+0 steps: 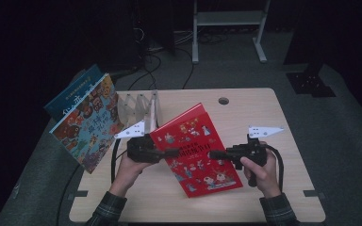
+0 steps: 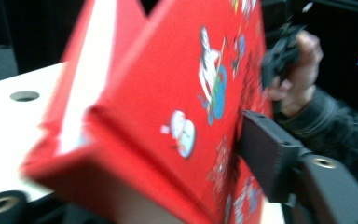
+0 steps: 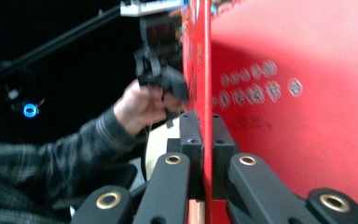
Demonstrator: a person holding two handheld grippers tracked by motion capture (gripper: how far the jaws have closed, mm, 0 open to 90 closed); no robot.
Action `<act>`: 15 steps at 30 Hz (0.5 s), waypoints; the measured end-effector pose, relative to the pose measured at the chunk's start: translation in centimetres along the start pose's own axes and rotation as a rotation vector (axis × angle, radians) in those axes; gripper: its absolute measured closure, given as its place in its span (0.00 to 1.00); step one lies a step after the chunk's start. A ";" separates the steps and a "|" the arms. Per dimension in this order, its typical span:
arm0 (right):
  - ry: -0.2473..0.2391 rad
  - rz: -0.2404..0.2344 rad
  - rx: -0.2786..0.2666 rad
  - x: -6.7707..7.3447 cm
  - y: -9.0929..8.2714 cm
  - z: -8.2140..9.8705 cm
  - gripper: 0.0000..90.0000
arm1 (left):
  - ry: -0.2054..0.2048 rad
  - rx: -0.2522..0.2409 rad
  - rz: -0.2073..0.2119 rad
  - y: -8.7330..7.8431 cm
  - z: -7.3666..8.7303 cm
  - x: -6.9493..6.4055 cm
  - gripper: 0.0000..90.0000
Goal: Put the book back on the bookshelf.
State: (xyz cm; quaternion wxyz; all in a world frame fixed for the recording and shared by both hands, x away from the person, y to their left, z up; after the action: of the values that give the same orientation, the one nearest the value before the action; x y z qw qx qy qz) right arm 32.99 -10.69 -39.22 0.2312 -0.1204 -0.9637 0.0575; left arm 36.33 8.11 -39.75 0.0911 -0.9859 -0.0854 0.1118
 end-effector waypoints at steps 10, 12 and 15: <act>-0.090 0.036 0.133 -1.2 1.6 3.5 0.87 | 0.040 0.008 0.089 -0.6 -1.0 -1.5 0.81; -0.095 0.038 0.136 -1.2 1.7 3.7 0.86 | 0.037 0.002 0.118 -0.7 -1.4 -2.1 0.82; -0.109 0.040 0.147 -1.1 1.8 3.9 0.84 | 0.059 0.020 0.110 -0.7 -1.7 -2.4 0.84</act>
State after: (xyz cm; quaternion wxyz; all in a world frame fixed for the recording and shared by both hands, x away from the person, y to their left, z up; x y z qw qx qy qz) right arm 32.46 -9.48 -43.45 0.1853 -0.1190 -0.9654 0.1393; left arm 34.33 8.08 -37.45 0.0969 -0.9910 -0.0274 0.0884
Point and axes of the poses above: each handheld gripper's, and its own axes: y roughly forward along the jaws, z roughly out of its underside, x roughly to its left, the point moved 9 cm from there along y, roughly forward along the jaws, and after that the axes turned 2 degrees about z, right-handed, at the moved point
